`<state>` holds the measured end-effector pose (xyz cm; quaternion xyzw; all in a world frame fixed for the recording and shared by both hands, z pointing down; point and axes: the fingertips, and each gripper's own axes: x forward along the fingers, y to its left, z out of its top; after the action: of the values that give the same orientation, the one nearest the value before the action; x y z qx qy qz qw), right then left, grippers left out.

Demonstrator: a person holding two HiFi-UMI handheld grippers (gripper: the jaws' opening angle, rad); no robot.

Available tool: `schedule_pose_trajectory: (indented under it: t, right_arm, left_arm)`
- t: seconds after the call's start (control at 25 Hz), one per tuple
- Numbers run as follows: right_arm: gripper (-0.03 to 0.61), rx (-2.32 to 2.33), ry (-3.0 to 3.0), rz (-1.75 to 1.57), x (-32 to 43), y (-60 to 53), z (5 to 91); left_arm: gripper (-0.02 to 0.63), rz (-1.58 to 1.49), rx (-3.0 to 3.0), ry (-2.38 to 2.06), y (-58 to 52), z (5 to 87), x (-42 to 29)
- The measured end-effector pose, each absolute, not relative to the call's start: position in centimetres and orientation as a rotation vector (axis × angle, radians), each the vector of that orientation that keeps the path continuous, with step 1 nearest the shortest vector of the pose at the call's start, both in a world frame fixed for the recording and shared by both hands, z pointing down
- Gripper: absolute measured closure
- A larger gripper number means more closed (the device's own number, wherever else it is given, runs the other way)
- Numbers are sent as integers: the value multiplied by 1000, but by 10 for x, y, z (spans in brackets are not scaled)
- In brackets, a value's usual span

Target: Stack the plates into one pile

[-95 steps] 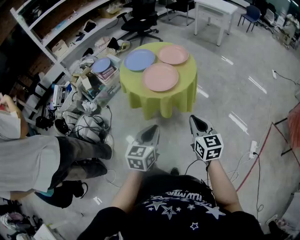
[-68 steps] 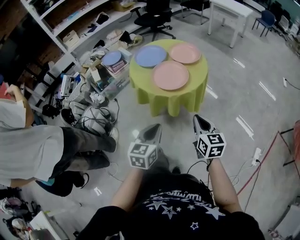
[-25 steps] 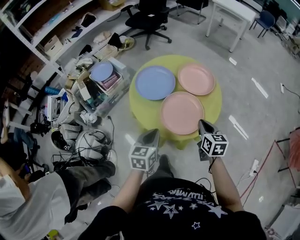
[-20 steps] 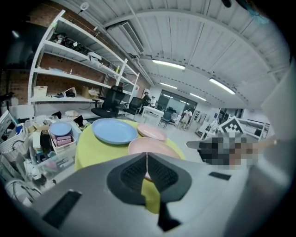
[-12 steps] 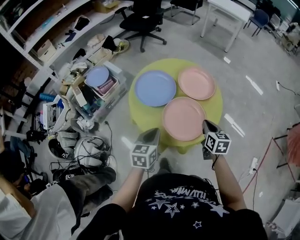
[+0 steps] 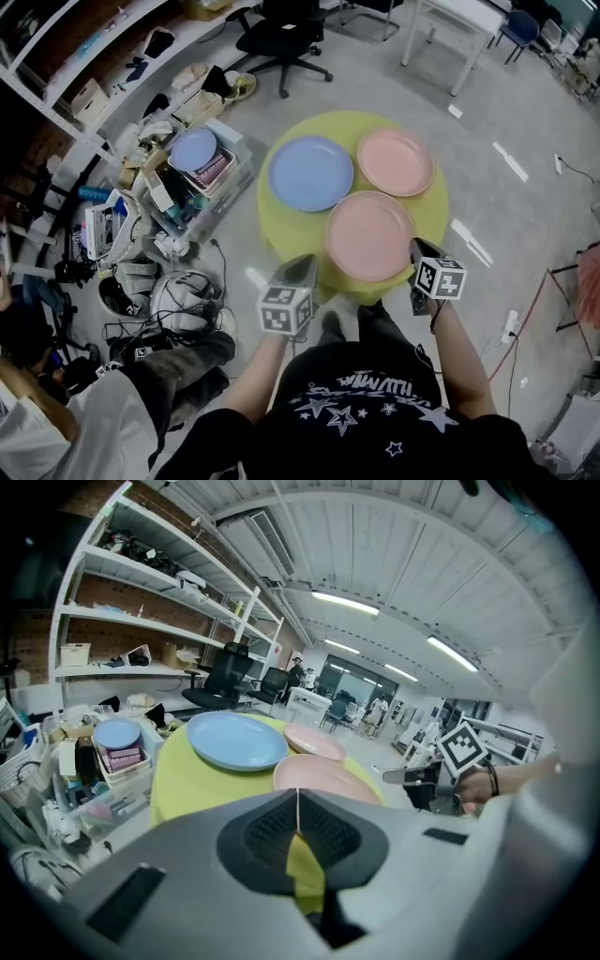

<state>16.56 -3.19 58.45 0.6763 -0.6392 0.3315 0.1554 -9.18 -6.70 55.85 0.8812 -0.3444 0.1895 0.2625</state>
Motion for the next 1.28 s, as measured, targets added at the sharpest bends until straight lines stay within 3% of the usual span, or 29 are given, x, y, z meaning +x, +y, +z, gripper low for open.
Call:
schedule_pose_trajectory:
  t: [0.24,0.32,0.48,1.28]
  right_arm:
    - [545,1881,-1841,959,172,-57,594]
    - [459,1841,-1851,982,173,-67,601]
    - [410,1757,-1861,1038,179,-81,617]
    - [417,1414,-1910,1093,182,-128,654]
  left_arm:
    - [595,524,2353,-986,-78,559,-91]
    - [594,526,2345,-1006,-83,559,-89]
    - [594,545,2333,-1036,-90,558,-80]
    - [594,550,2214,-1174,-112,571,-57]
